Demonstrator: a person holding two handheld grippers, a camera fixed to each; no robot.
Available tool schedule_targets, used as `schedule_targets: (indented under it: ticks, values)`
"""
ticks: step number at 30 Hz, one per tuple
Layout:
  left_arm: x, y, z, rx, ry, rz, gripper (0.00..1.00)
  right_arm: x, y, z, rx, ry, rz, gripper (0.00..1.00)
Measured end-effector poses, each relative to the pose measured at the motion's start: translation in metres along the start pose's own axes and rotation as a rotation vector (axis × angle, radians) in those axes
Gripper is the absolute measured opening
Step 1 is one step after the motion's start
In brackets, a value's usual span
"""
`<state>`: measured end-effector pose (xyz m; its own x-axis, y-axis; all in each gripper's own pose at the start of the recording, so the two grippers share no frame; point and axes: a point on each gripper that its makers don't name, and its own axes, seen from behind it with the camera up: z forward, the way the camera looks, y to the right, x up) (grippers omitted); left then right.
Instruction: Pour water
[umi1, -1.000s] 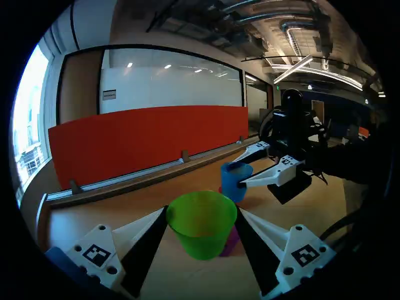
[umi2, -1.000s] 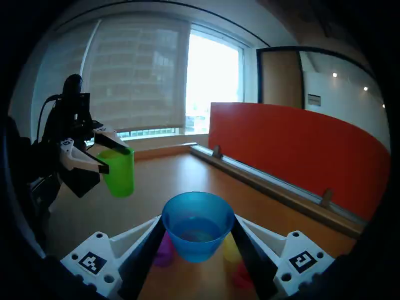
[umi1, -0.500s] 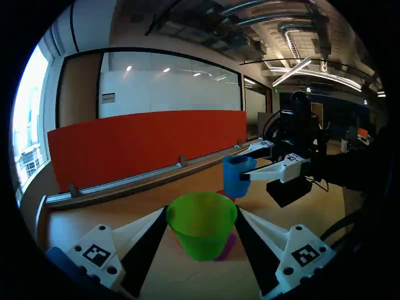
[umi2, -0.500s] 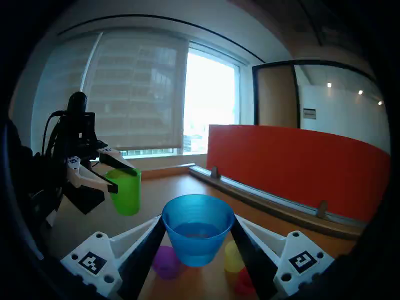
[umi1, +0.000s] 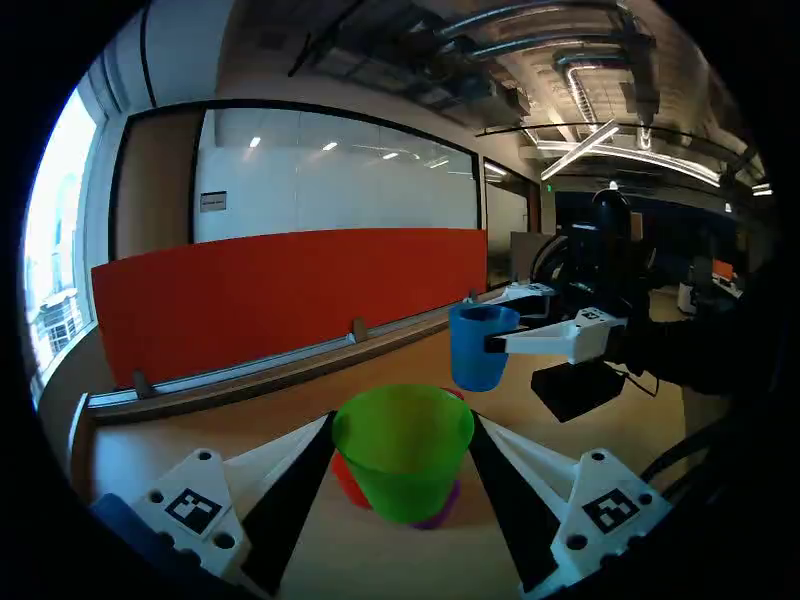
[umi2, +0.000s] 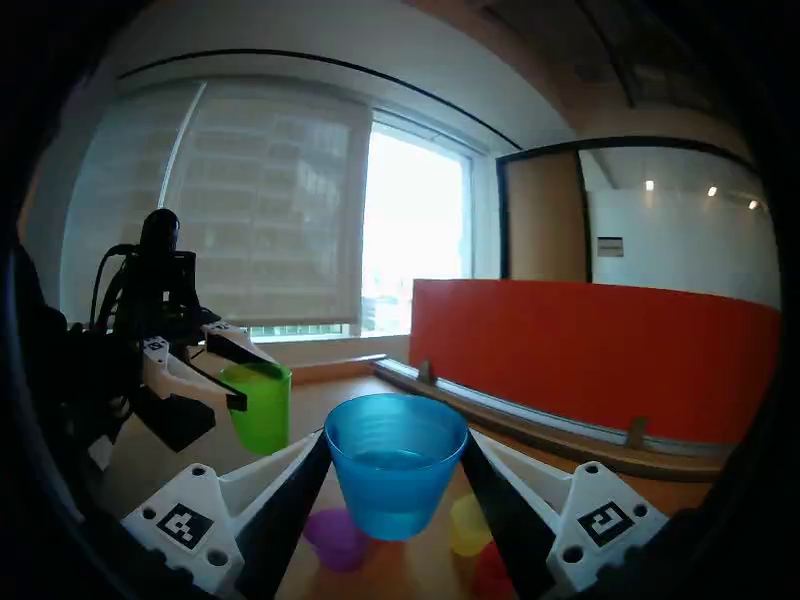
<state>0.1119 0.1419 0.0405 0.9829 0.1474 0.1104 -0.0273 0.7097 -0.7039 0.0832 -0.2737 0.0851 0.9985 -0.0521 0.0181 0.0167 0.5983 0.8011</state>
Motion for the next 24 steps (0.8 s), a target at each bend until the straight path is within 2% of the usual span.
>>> schedule_targets:
  ticks: [15, 24]
  values:
    - [0.009, 0.008, 0.001, -0.008, 0.027, 0.003, 0.9, 0.011, -0.007, -0.012, 0.006, 0.011, -0.02, 0.91]
    - [0.014, 0.017, 0.002, -0.024, 0.049, 0.009, 0.9, 0.021, -0.012, -0.014, 0.011, 0.004, -0.046, 0.91]
